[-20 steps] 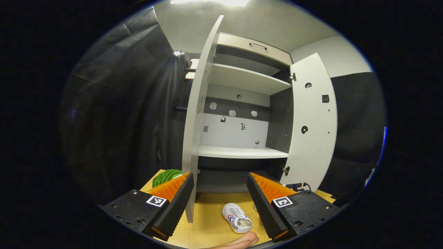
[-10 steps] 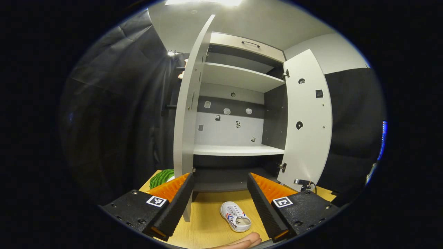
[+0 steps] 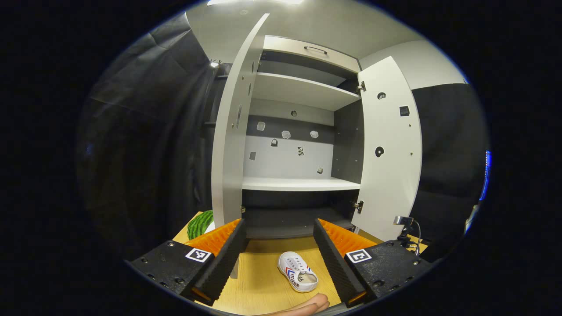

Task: Grab one shoe with the right hand and put it into the shoe cabinet, grab the other shoe with the left hand and put it into the shoe cabinet; then close the right door with the right hand and the left door with the left hand.

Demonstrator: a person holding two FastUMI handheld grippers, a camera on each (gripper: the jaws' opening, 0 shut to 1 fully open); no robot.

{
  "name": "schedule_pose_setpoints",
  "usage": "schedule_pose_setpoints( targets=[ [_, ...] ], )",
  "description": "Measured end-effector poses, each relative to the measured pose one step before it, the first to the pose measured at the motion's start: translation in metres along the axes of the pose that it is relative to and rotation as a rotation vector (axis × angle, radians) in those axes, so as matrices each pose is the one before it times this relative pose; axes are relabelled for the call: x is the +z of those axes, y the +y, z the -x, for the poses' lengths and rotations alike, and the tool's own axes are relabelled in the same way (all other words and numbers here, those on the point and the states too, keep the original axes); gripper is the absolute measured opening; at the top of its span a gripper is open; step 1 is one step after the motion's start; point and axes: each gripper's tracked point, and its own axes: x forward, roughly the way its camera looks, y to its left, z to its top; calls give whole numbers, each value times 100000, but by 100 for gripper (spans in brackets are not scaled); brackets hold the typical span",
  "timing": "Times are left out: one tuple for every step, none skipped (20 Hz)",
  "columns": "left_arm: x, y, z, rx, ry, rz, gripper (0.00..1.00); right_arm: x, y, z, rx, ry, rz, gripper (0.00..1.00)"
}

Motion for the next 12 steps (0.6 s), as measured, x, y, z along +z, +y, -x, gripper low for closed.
schedule_pose_setpoints(
  targets=[
    [-168,39,-9,-313,586,261,96,415,263,362,419,-705,-126,0],
    [-252,-9,64,-350,214,-28,96,728,372,375,552,-1188,-171,0],
    [-84,38,42,-439,-142,-189,96,924,384,455,669,-1902,573,1],
    [-47,14,-9,-323,-439,-214,96,1187,565,351,1029,-2161,740,0],
    [-15,116,-64,67,-239,-193,96,1368,687,477,1059,-2196,419,0],
    [-103,108,-23,44,-401,-38,96,1537,750,234,1147,-1822,957,0],
    [-59,99,-31,-71,-280,160,96,1610,621,371,1004,-1941,1275,0],
    [-118,105,-1,279,-430,617,96,1745,813,219,1530,-1590,1933,1],
    [-56,168,-139,636,-468,998,96,1658,789,50,1195,-1665,2127,1],
    [-210,220,-205,780,-82,834,96,1747,635,-60,967,-1841,2117,1],
    [-190,-108,-132,-78,259,525,96,1917,639,-78,535,-1953,1938,0],
    [-200,-108,-185,-267,141,226,96,1898,435,-151,374,-2046,2201,0]
  ],
)
